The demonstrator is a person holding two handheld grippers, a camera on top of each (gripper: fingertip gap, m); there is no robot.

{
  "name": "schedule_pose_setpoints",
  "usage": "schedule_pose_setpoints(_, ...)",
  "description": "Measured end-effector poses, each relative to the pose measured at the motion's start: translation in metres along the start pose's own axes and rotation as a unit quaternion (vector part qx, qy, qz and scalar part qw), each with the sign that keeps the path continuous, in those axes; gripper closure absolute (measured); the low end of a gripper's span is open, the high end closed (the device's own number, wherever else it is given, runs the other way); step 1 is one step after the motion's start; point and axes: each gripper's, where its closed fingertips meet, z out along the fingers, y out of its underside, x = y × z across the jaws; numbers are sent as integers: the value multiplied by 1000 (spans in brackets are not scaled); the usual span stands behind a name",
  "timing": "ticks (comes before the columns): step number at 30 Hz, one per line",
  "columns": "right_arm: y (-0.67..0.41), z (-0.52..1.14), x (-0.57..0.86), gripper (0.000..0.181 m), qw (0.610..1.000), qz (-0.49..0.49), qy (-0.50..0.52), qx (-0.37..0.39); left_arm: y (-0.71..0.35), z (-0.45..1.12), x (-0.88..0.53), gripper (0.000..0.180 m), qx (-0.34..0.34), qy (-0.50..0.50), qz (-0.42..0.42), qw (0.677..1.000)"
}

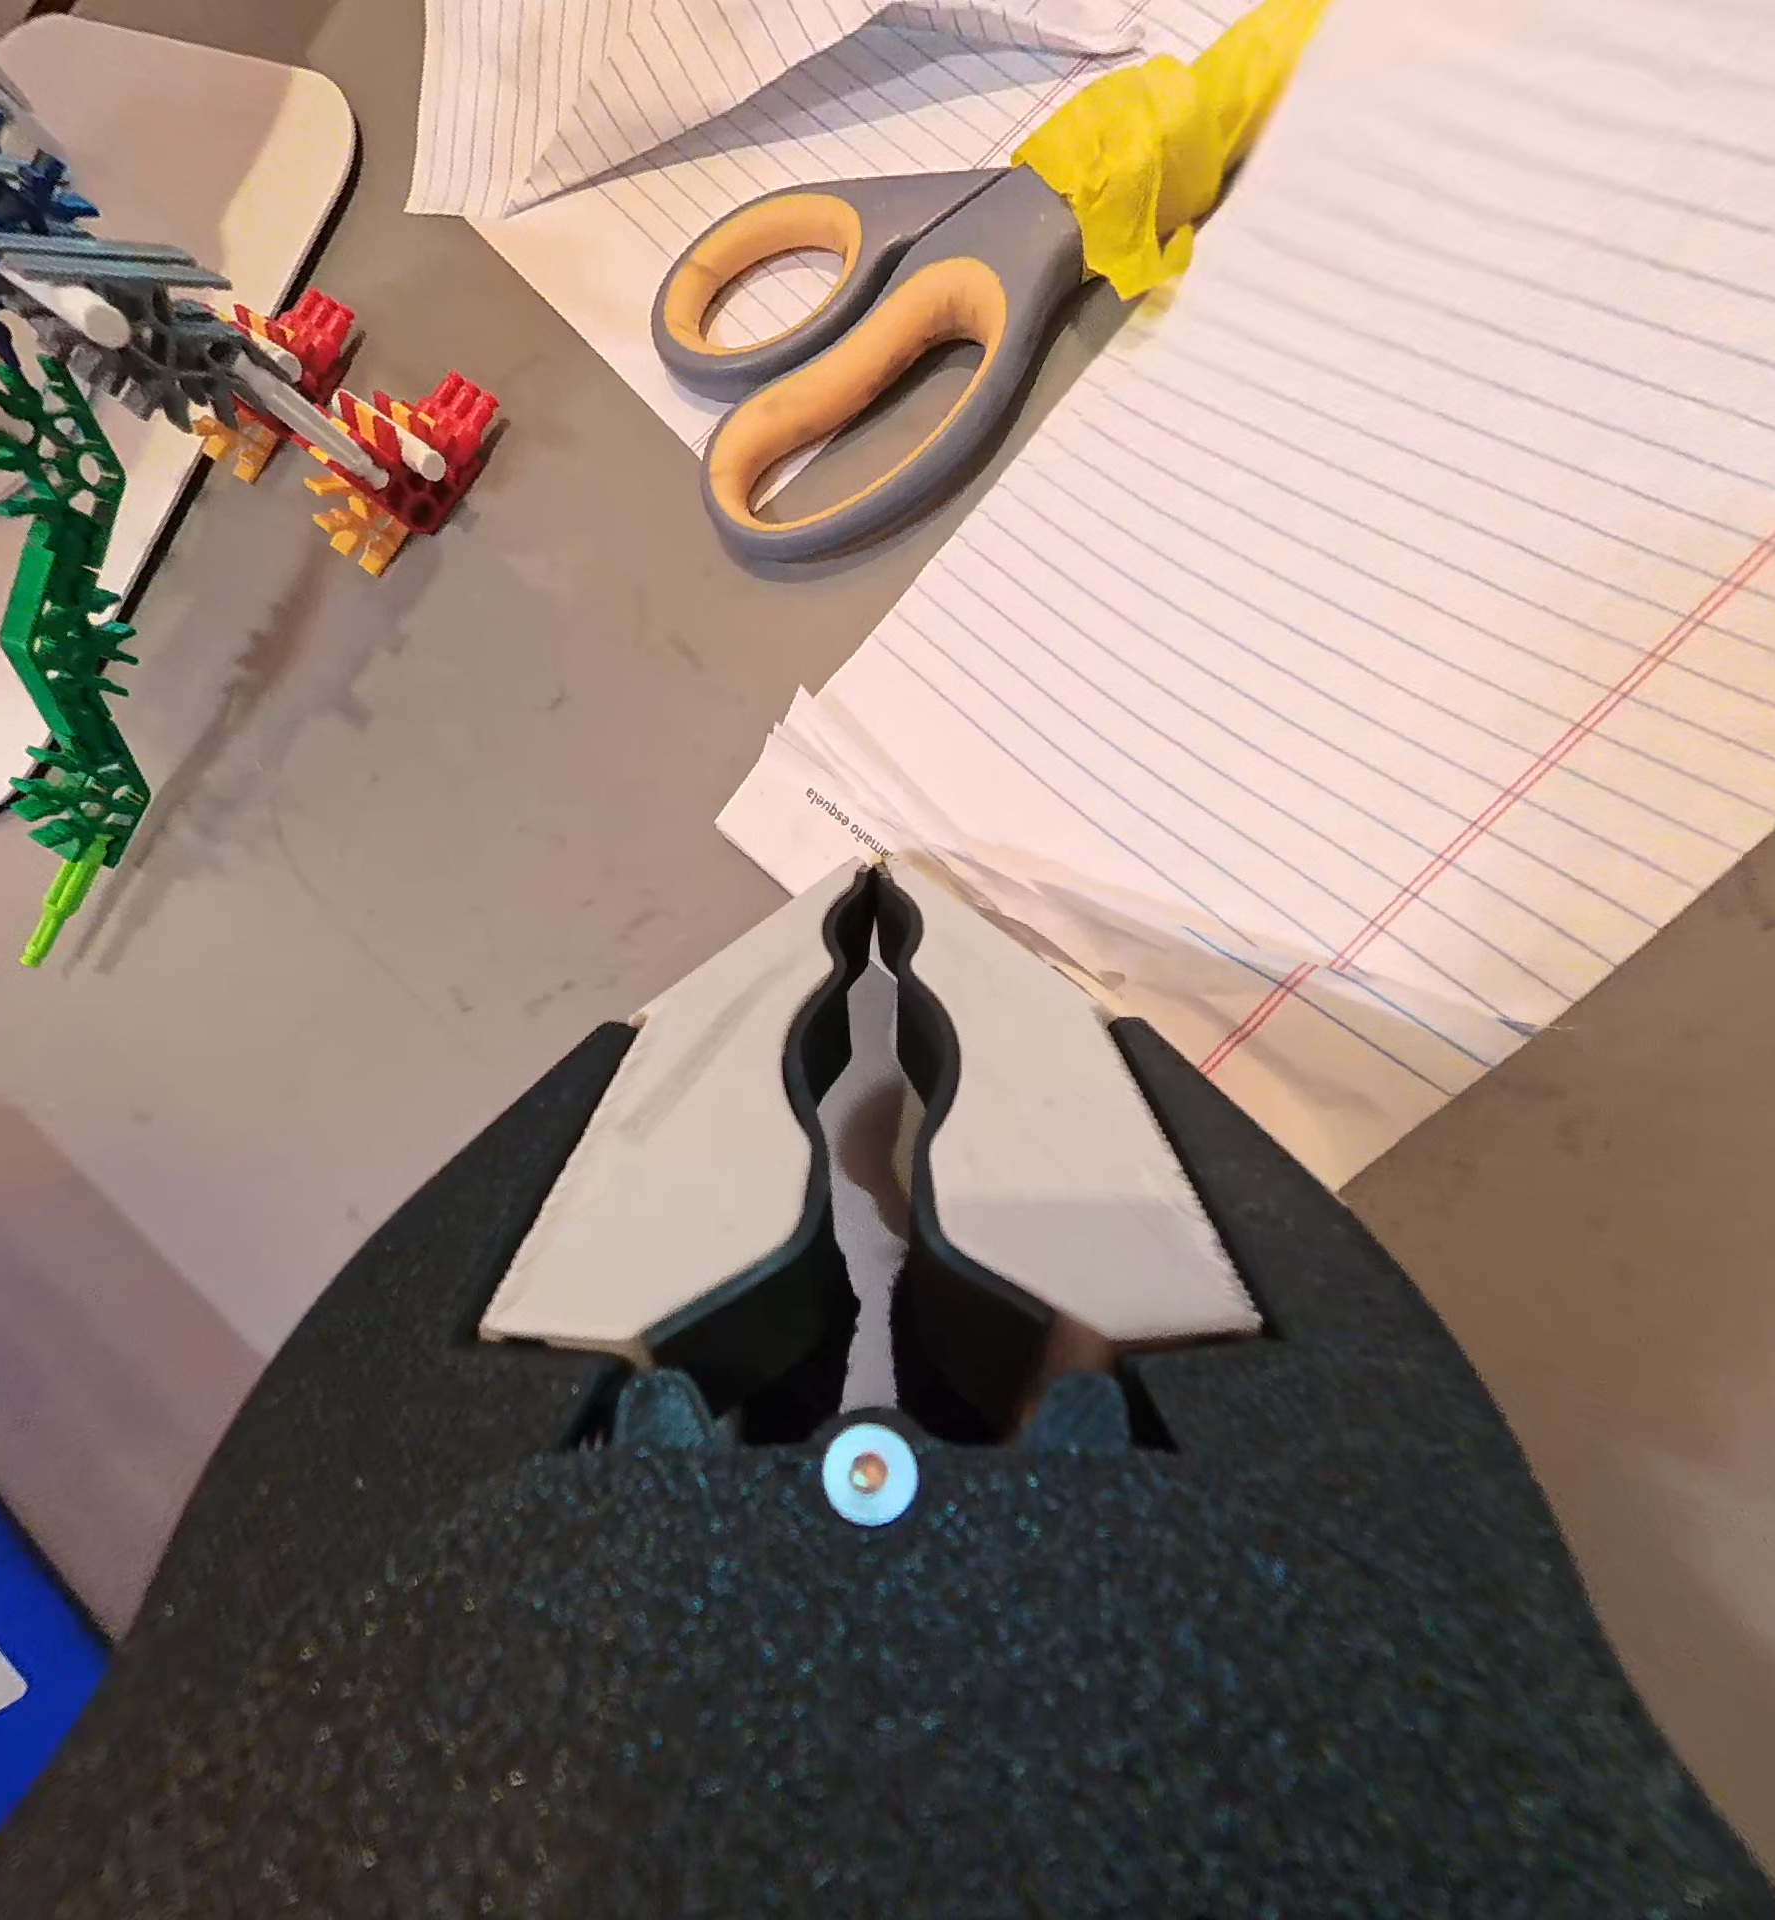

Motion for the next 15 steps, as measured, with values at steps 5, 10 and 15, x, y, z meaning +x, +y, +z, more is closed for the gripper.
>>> schedule_pose_setpoints(5, -1, 0, -3, 181, 1000, -1, -9, 3, 0, -1, 0, 180, -8, 2, 16, 1000)
schedule_pose_setpoints(10, 1, 1, -3, 181, 1000, -4, -3, 0, 0, 0, 0, 180, -3, -5, 27, 1000)
schedule_pose_setpoints(15, 3, 0, -2, 181, 1000, -3, -2, 1, 0, 0, 0, 180, 0, -18, 29, 999)
